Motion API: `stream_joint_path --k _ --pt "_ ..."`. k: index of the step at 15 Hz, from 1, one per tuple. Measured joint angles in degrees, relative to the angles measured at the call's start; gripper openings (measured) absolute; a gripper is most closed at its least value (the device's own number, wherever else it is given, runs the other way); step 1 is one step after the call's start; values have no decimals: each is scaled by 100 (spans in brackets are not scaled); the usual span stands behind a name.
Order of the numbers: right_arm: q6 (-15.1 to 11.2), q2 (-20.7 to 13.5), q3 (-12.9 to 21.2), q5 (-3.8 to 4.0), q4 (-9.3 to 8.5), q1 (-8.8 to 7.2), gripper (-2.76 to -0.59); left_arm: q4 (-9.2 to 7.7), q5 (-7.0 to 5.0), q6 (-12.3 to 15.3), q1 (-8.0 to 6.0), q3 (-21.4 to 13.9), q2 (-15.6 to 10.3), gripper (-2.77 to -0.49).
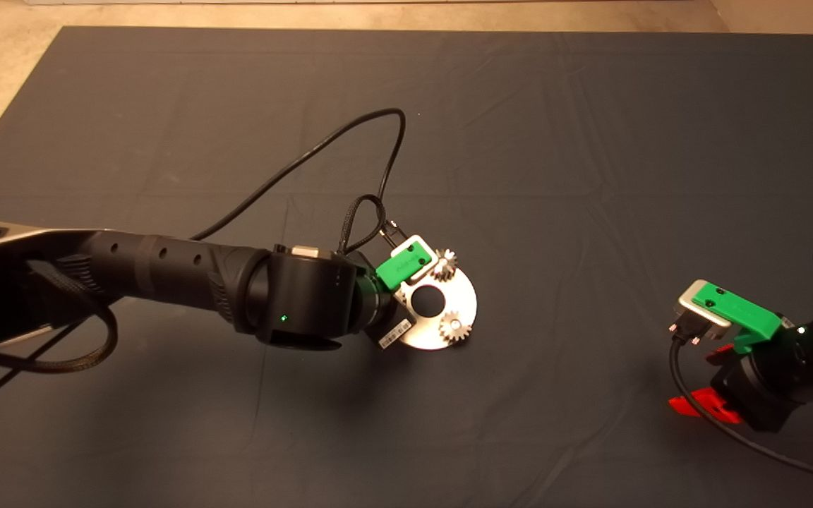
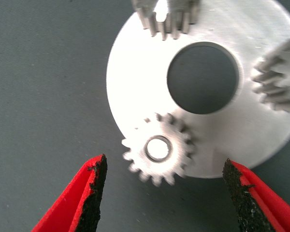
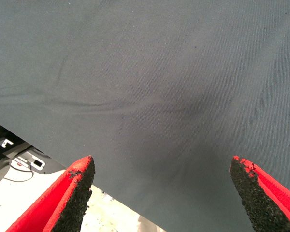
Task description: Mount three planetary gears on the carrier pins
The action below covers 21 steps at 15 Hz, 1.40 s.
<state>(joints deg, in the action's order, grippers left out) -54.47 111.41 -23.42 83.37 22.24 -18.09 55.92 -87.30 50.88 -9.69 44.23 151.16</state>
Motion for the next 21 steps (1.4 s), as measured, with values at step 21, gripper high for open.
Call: stream_joint_path --k 21 --pt "-1020 2200 -6 92 748 38 -130 -1307 -18 3012 -384 -2130 -950 -135"
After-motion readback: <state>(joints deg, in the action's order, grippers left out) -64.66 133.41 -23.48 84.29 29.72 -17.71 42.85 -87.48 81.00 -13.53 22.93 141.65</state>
